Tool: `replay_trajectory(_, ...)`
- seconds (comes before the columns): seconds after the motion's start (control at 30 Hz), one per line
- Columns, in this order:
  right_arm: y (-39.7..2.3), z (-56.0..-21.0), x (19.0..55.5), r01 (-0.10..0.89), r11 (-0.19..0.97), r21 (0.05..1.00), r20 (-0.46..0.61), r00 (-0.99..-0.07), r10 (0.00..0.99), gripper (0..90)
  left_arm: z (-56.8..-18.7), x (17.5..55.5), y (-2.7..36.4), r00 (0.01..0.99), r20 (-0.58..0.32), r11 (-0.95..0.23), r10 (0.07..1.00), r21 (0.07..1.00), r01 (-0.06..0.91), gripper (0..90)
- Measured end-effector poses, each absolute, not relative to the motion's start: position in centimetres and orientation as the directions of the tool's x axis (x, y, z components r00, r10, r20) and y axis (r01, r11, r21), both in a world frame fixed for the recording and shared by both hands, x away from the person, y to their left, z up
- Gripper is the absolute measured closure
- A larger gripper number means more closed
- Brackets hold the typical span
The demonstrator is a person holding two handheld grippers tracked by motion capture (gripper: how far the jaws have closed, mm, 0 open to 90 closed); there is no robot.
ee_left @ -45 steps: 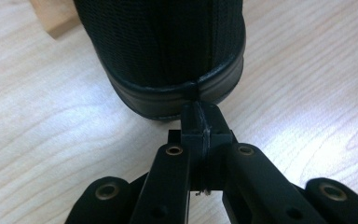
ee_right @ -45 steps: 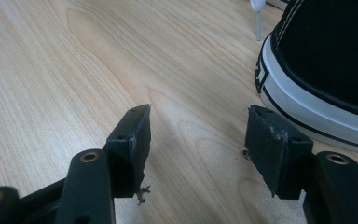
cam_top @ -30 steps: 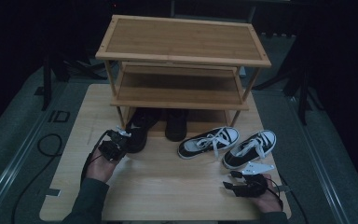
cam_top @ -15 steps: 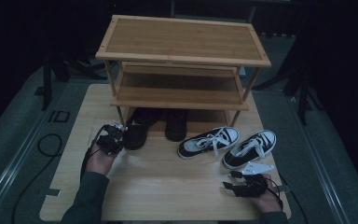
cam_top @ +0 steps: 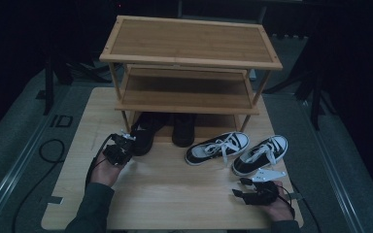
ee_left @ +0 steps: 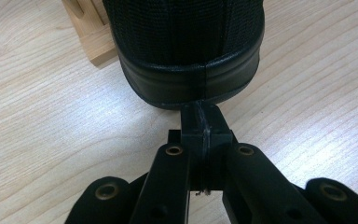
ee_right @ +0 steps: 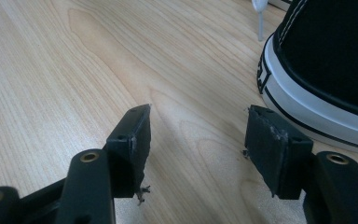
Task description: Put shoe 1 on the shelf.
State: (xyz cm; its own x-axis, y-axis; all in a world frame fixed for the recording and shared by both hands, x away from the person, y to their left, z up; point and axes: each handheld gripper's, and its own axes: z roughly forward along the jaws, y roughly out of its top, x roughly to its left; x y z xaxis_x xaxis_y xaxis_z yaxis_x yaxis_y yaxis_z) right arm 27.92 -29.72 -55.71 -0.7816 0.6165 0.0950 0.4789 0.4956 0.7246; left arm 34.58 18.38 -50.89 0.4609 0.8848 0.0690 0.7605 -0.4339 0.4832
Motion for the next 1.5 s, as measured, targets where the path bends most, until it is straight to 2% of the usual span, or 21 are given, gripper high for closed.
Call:
replay_trajectory(0.27,-29.7,-55.7,27.9,0.478,0.496,0.725,0.094,-0.782,0.616,40.2,-51.9,34.4,18.4,0.465,0.066,-0.441,0.883,0.455,0.774,90.0)
replay_trajectory(0.6,-29.7,-55.7,27.9,0.478,0.496,0.725,0.095,-0.782,0.616,40.2,-52.1,36.2,18.5,0.434,0.076,-0.419,0.897,0.455,0.786,89.9)
replay_trajectory(0.83,-29.7,-55.7,27.9,0.478,0.495,0.726,0.096,-0.782,0.615,40.3,-52.2,36.9,17.8,0.448,0.088,-0.436,0.890,0.456,0.776,89.9)
replay_trajectory(1.5,-29.7,-55.7,27.9,0.477,0.497,0.725,0.094,-0.783,0.614,40.3,-51.7,38.2,11.1,0.569,0.116,-0.554,0.814,0.447,0.702,90.0)
